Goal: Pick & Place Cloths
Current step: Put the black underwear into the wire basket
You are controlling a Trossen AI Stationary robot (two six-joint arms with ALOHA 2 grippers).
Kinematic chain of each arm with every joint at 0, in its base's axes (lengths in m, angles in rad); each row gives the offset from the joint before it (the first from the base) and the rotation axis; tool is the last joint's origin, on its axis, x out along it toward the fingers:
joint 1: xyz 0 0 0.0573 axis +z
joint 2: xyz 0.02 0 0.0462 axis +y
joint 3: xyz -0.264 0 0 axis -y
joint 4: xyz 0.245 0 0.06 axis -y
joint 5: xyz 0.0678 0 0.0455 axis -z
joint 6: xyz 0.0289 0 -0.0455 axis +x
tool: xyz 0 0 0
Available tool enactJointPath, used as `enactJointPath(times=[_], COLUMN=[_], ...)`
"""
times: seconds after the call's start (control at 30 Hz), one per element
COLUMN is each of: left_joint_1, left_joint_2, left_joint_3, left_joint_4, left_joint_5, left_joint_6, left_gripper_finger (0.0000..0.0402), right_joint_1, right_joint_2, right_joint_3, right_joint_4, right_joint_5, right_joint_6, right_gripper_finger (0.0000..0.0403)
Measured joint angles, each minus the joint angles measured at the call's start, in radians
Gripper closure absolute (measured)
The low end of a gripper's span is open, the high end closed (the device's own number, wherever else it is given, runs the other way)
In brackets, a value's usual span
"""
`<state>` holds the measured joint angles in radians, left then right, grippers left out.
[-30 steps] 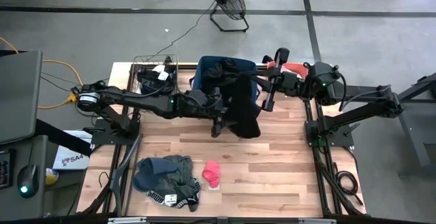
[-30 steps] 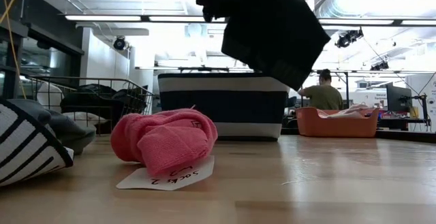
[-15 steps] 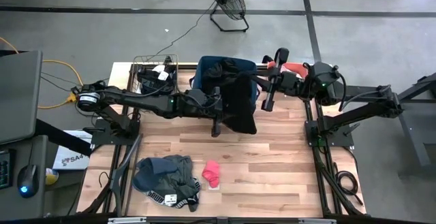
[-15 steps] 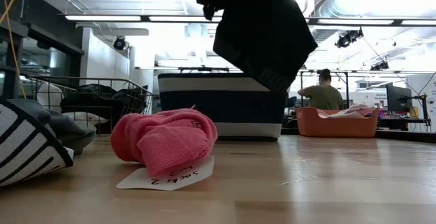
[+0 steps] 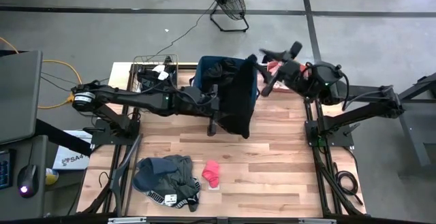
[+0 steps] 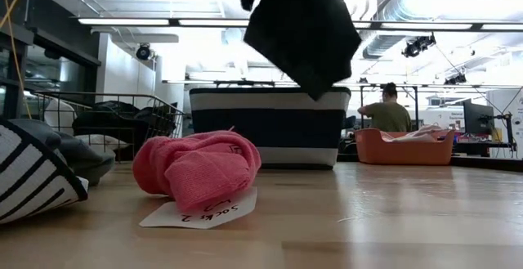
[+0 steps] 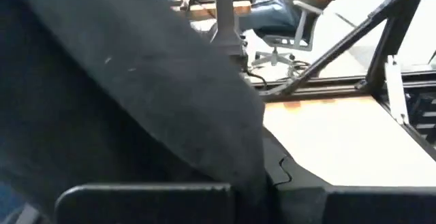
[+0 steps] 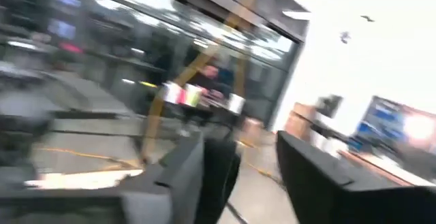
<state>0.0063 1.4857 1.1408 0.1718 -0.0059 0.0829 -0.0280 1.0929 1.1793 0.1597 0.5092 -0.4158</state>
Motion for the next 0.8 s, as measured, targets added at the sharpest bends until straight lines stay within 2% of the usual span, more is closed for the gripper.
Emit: enactJointPath(times=[0.13,0.27,0.37,0.5,0.57,0.8], left_joint_1=[0.0,0.0,0.0,0.0,0.0,0.0], left_joint_2=[-0.021,-0.038,-0.043,-0.047,-0.047,-0.047], left_joint_3=[0.024,0.059,0.089,0.135,0.152,0.215], left_joint_4=[-0.055,-0.13,-0.181,-0.205,-0.214,-0.258], left_joint_5=[0.017,0.016,0.015,0.003,-0.008,-0.018], left_joint_6=[0.002,0.018,0.026,0.064,0.077,0.128], left_gripper_finger=[0.04,0.04,0.0401,0.0401,0.0401,0.0401], right_joint_1=[-0.001,0.002,0.011,0.024,0.035,0.073], right_joint_2=[-0.029,-0.062,-0.08,-0.072,-0.053,0.045], right_joint_3=[0.0,0.0,0.001,0.001,0.0,0.0], right_joint_4=[-0.051,-0.169,-0.259,-0.373,-0.401,-0.417], right_joint_5=[0.117,0.099,-0.009,-0.234,-0.31,-0.327], right_joint_6=[-0.008,0.016,0.071,0.143,0.172,0.233], right_gripper_finger=[0.0164,0.0127,0.0118,0.0117,0.0117,0.0117])
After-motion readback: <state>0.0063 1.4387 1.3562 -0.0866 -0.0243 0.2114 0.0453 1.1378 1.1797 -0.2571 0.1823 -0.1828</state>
